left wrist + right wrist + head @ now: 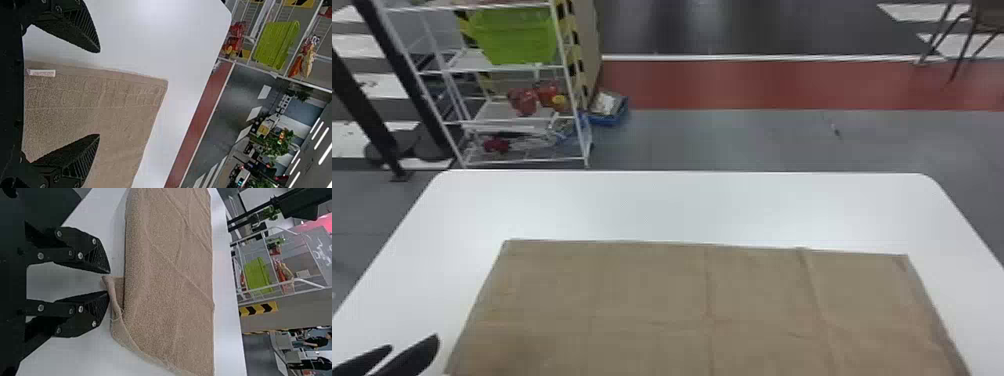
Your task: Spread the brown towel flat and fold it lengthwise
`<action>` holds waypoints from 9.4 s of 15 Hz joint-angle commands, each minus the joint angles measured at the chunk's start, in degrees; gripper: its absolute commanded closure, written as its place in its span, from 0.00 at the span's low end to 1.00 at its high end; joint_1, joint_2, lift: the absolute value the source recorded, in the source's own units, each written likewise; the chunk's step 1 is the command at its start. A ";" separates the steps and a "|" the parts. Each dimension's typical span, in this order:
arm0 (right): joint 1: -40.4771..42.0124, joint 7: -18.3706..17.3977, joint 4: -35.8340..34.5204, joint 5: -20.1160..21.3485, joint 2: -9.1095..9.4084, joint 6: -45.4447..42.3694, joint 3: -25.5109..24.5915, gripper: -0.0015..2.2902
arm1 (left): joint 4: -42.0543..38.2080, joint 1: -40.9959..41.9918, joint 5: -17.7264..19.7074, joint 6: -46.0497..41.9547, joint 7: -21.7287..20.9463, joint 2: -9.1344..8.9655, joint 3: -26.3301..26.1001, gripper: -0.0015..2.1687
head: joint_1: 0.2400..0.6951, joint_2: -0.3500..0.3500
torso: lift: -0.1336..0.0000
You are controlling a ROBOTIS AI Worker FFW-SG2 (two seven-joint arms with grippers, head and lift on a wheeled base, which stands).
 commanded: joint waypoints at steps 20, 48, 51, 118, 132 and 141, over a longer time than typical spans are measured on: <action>-0.06 5.28 3.45 -7.21 -1.72 3.32 -10.10 0.01 | -0.50 0.34 0.33 -0.01 -0.02 -0.15 0.92 0.06 | 1.00 0.37 | 0.08; -50.15 -8.70 17.69 16.26 -6.20 21.95 1.59 0.08 | 32.81 -32.09 -26.30 -21.98 6.31 8.09 -23.61 0.10 | 1.00 0.38 | 0.08; -49.45 -8.18 17.60 15.73 -6.55 21.42 0.36 0.08 | 35.97 -34.20 -29.38 -19.17 2.44 8.53 -23.87 0.10 | 1.00 0.35 | 0.08; -57.89 -2.90 29.56 40.96 -10.77 32.50 22.95 0.29 | 34.48 -30.69 -33.42 -13.54 -8.11 10.55 -22.55 0.50 | 1.00 0.43 | 0.08; -59.65 1.49 32.90 41.31 -11.56 31.09 25.59 0.61 | 34.13 -30.25 -33.60 -13.37 -8.02 10.46 -22.55 0.50 | 1.00 0.44 | 0.08; -54.99 3.95 27.18 38.23 -11.47 12.28 18.03 0.65 | 31.05 -30.60 -33.33 -10.73 -6.88 9.76 -23.17 0.67 | 1.00 0.45 | 0.08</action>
